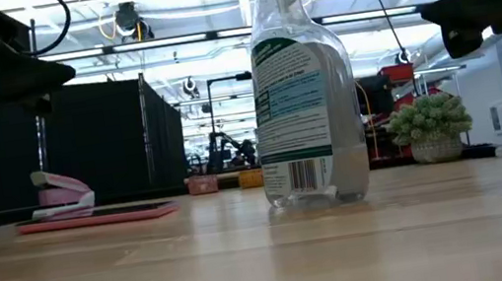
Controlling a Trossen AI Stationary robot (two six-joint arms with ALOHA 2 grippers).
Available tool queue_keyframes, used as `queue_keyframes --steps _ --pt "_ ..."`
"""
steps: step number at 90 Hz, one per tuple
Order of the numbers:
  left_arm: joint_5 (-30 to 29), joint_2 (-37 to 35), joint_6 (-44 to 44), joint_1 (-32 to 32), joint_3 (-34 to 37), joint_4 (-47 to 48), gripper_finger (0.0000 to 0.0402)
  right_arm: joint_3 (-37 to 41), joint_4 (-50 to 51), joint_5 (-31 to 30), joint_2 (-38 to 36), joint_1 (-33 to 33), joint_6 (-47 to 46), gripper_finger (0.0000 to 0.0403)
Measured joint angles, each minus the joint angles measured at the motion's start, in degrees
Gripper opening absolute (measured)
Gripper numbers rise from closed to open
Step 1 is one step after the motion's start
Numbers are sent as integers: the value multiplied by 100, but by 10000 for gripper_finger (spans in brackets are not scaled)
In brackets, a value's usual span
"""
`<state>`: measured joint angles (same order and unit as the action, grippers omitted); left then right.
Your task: Apply microfiber cloth
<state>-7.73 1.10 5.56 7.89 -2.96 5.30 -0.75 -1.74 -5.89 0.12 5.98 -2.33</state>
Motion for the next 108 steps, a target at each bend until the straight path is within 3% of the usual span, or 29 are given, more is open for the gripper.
queue_keyframes --steps 75,90,108 --pt "1 0 18 0 0 -4 6 -1 0 0 2 0 0 13" --pt "-8 0 1397 -1 0 -31 6 0 1 0 1 0 -1 13" --pt "-268 2 1791 -1 -36 -176 5 0 2 0 2 0 0 13"
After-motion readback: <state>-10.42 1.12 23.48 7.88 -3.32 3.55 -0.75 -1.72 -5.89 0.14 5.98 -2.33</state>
